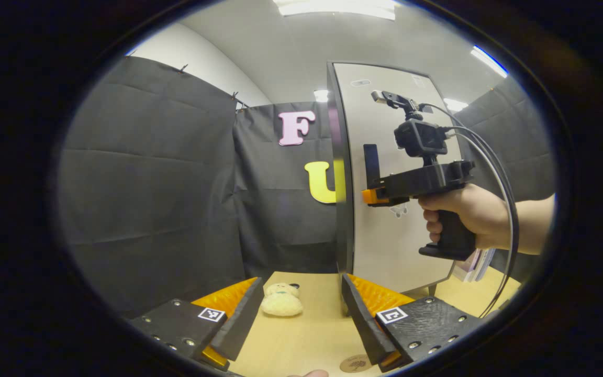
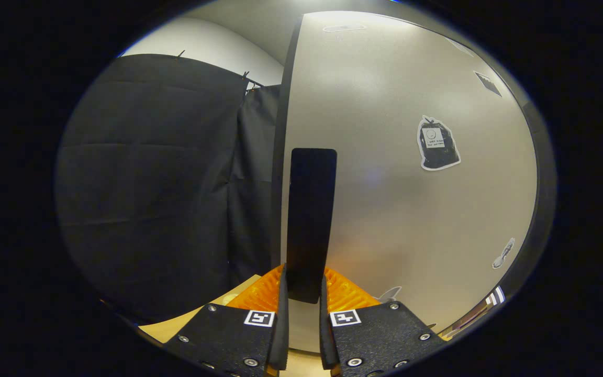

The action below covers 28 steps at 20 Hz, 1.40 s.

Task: Open the cabinet door with the right hand, grasp the bottle in the cabinet with the left hand and place it on the coaster, then close the cabinet door with the right hand.

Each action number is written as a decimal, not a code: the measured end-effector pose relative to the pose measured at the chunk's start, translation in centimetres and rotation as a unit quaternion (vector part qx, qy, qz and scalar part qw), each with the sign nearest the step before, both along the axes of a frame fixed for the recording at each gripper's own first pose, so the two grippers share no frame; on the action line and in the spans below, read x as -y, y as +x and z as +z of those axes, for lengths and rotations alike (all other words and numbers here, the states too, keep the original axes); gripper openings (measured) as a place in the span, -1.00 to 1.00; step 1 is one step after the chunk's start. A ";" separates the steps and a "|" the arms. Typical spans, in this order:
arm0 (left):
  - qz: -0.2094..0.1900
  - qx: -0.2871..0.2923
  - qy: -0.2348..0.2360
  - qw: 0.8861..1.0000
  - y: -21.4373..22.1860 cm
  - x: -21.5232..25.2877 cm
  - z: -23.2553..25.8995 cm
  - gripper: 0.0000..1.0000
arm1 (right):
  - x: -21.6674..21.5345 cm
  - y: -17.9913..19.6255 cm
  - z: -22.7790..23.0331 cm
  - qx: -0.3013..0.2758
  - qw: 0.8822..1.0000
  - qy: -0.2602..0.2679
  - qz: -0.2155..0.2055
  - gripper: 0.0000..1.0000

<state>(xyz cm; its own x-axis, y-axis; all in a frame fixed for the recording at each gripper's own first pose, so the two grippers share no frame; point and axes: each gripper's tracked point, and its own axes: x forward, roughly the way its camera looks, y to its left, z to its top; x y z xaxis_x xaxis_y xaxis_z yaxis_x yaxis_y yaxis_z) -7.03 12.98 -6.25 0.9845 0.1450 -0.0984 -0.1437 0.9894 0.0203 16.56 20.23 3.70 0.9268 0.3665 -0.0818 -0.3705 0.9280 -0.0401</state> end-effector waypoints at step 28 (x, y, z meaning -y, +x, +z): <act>0.044 0.012 0.028 0.999 -6.9 7.9 3.7 0.77 | 4.4 -2.8 -0.9 -0.023 0.986 -0.006 0.166 -0.51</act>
